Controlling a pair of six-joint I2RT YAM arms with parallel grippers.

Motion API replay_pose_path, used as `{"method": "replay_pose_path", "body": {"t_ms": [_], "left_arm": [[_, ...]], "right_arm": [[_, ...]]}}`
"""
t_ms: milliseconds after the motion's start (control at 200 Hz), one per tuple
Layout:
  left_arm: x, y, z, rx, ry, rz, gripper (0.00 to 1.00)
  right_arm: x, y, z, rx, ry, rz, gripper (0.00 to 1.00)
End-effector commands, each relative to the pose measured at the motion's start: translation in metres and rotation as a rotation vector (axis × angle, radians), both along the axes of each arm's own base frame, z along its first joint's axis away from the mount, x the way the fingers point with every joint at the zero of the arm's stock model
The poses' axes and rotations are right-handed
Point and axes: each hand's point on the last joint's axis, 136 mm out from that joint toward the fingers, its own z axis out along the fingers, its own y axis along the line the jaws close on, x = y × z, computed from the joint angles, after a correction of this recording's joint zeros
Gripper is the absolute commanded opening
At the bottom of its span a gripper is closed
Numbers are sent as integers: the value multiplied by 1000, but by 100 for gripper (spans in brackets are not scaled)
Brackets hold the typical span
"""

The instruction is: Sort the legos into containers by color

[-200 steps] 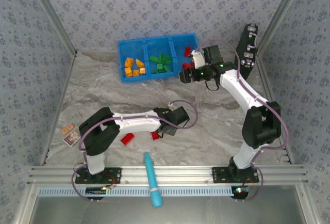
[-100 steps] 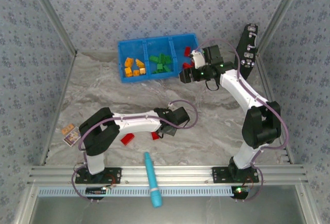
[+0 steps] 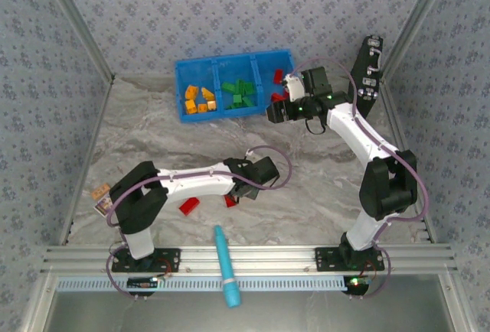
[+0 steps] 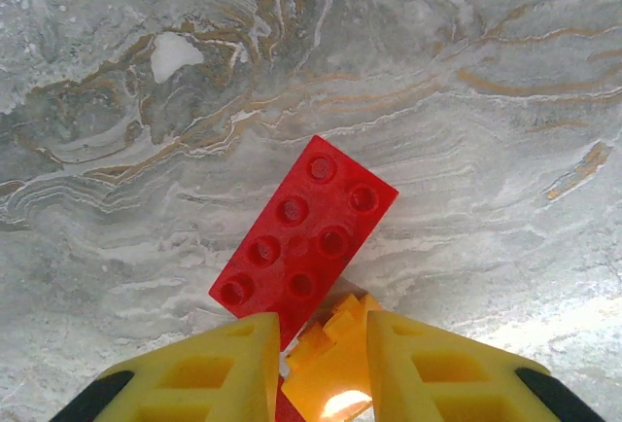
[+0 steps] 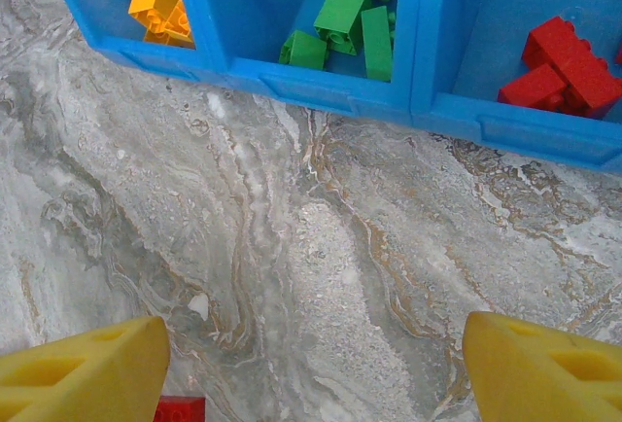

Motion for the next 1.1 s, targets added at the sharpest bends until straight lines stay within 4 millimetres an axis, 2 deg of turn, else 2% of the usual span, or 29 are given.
{"method": "replay_pose_path", "body": {"t_ms": [0,105,210,405,665,1025,1095], "left_arm": [[-2,6,15,14,-19,11,35],[-7,6,9,16,3,6,48],[-10,5,3,26,15,-17,53],[-12,-4,-3,11,26,-59,49],[-12,5,-16,95,32,-79,45],[-15,5,-30,115,57,-88,43],[-17,5,-31,114,65,-88,39]], "right_arm": [[1,1,5,15,1,9,81],[1,1,7,15,-4,9,81],[1,1,6,17,-2,10,81],[1,-1,6,7,1,3,81],[3,-2,3,-2,10,-4,81],[7,-1,0,-2,23,-7,81],[7,-1,0,-4,24,-8,81]]}}
